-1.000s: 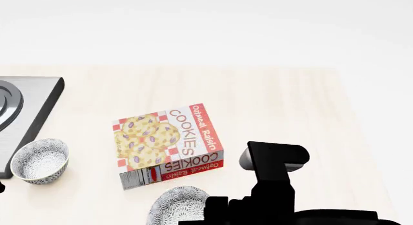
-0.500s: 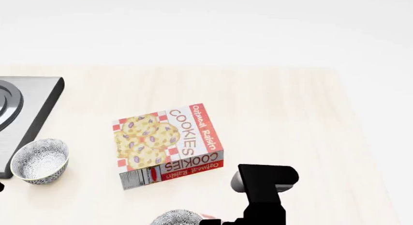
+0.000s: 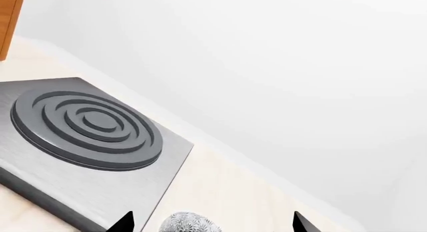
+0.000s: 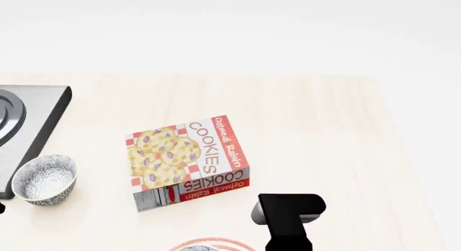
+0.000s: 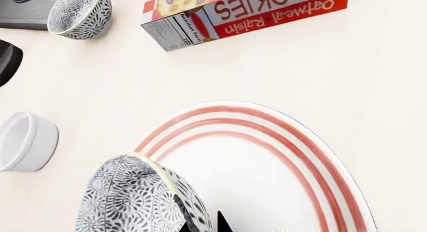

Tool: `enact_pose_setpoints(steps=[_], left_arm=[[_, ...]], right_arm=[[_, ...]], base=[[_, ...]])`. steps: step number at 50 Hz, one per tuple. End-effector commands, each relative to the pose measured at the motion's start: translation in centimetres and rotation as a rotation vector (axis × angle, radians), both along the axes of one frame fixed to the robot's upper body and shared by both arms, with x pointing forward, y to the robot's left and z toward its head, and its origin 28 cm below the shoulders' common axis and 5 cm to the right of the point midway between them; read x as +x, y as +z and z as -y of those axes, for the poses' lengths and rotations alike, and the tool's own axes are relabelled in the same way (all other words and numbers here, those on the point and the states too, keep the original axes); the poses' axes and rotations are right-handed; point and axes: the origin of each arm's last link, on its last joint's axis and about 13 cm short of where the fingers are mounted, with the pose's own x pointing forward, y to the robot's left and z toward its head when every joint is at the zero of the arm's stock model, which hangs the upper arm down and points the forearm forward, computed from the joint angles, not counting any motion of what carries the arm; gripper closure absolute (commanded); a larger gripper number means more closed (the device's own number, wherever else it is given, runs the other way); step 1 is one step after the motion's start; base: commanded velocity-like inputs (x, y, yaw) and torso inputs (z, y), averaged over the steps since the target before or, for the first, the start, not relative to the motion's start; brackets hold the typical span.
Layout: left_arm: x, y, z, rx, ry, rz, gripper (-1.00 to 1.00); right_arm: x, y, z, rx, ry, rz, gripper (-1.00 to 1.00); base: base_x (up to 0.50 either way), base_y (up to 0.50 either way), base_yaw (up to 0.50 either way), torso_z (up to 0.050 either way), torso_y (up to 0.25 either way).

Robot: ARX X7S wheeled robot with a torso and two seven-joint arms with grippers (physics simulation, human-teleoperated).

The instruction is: Pick the akita bowl next to the plate and place it on the plate.

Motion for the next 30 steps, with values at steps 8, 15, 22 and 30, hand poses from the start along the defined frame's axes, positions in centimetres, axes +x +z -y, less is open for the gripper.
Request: enact_pose_setpoints(steps=[8,15,22,30], left_arm=[[-0.01,-0.04,0.0,0.0,0.0,0.0,-1.0],[-0.08,0.0,0.0,0.0,0.0,0.0,-1.0],[-0.04,-0.18,-0.06,0.001,0.0,0.0,-1.0],[-0.06,-0.17,-0.04,0.001,0.0,0.0,-1.0]], right_arm=[[0.08,-0.38,0.02,0.002,0.005,-0.004,1.0],[0.07,-0.53,0.02,-0.004,0.007,-0.004,1.0],[0.09,-0.66,0.0,-0.009,0.009,-0.003,1.0],[0.09,-0.84,0.08,-0.024,0.006,-0.002,1.0]], base=[[0.0,0.0,0.0,0.0,0.0],[0.0,0.0,0.0,0.0,0.0],[0.0,0.0,0.0,0.0,0.001],[0.0,0.0,0.0,0.0,0.0]])
